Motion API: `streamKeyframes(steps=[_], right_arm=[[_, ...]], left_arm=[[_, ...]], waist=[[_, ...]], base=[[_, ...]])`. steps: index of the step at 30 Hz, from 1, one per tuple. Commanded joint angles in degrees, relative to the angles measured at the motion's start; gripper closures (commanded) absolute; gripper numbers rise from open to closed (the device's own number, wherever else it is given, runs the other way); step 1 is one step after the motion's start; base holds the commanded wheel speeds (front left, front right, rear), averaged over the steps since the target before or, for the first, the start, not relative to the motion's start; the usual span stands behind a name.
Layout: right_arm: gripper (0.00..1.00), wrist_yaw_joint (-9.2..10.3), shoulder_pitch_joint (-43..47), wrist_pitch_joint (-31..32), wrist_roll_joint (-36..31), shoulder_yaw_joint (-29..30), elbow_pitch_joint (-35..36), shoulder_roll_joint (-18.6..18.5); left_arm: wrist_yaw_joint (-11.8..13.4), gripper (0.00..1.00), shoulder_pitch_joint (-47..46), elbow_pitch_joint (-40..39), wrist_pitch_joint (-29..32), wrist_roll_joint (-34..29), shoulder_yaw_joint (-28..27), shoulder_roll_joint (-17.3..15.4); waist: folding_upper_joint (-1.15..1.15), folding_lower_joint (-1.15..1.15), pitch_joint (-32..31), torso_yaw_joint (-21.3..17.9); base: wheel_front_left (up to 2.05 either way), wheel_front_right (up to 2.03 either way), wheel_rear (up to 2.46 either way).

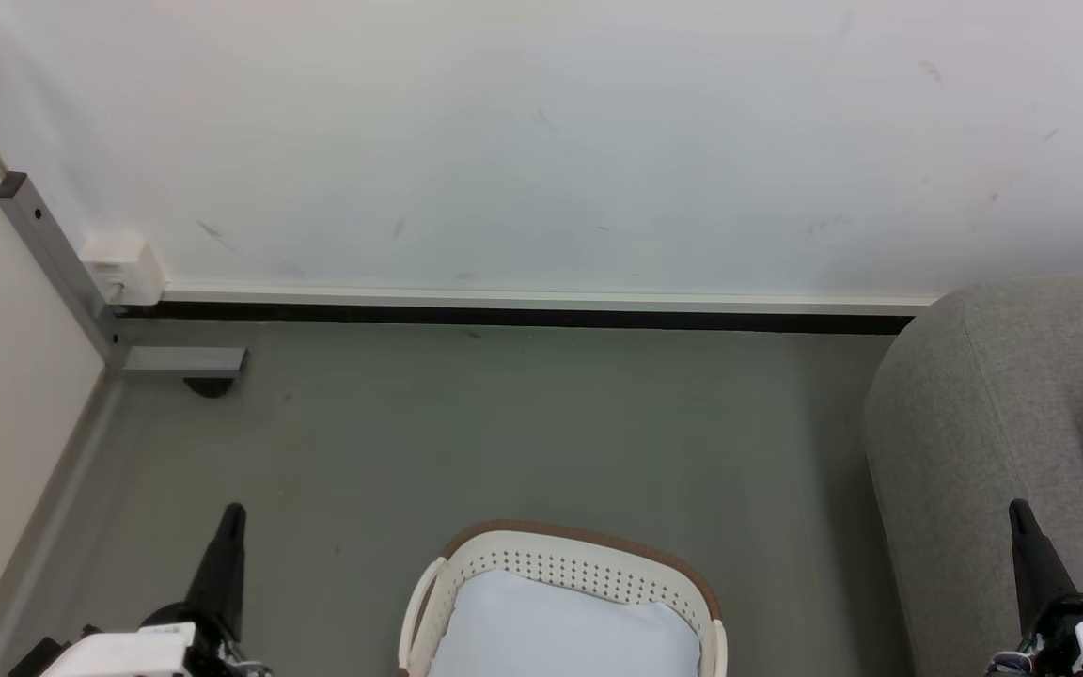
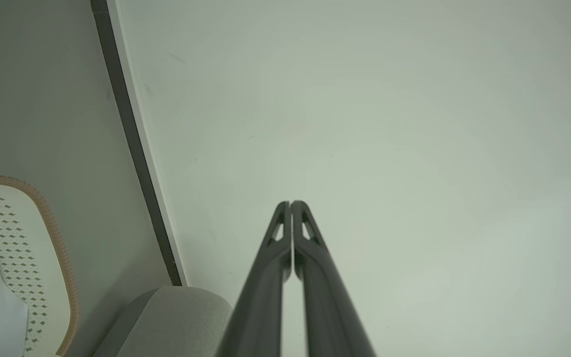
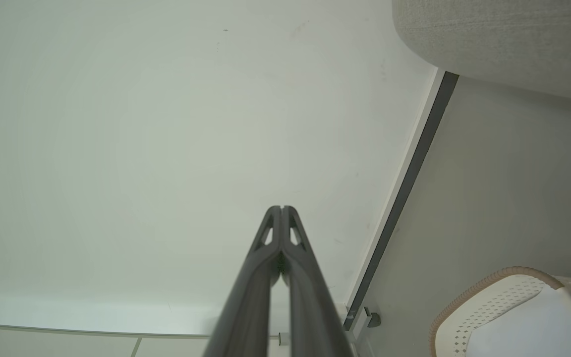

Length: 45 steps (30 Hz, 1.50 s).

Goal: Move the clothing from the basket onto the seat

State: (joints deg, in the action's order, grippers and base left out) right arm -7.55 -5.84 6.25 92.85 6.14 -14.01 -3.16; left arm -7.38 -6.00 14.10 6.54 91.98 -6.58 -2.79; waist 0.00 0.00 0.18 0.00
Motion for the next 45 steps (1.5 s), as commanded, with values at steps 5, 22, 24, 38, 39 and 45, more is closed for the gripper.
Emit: streamKeyframes(steps=[5,22,24,38,39,45], right_arm=[[1.00,0.12,-0.72,0.22,-0.37,0.27,-0.13,0.09],[1.00,0.12,-0.73,0.17,-0.48,0.35,-0.14,0.15],[1.00,0.12,-0.73,0.18,-0.44,0.35,-0.14,0.16],[1.00,0.12,-0.74,0.24,-0.50,0.40,-0.13,0.19],[1.00,0.12,-0.74,0.25,-0.50,0.41,-0.13,0.19],[1.00,0.12,-0.75,0.27,-0.53,0.43,-0.14,0.21]], left_arm=[[-0.29,1.00,-0.48,-0.01,0.20,0.78,-0.09,-0.09],[-0.29,1.00,-0.48,-0.01,0.19,0.78,-0.09,-0.09],[-0.29,1.00,-0.47,-0.01,0.19,0.78,-0.09,-0.09],[-0.29,1.00,-0.47,-0.01,0.20,0.79,-0.08,-0.09],[-0.29,1.00,-0.47,-0.01,0.20,0.79,-0.08,-0.09],[-0.29,1.00,-0.47,-0.02,0.19,0.79,-0.08,-0.09]], waist=[[0.00,0.00,0.00,0.00],[0.00,0.00,0.00,0.00],[0.00,0.00,0.00,0.00],[0.00,0.00,0.00,0.00],[0.00,0.00,0.00,0.00],[0.00,0.00,0.00,0.00]], base=[[0.00,0.00,0.00],[0.00,0.00,0.00],[0.00,0.00,0.00],[0.00,0.00,0.00],[0.00,0.00,0.00],[0.00,0.00,0.00]])
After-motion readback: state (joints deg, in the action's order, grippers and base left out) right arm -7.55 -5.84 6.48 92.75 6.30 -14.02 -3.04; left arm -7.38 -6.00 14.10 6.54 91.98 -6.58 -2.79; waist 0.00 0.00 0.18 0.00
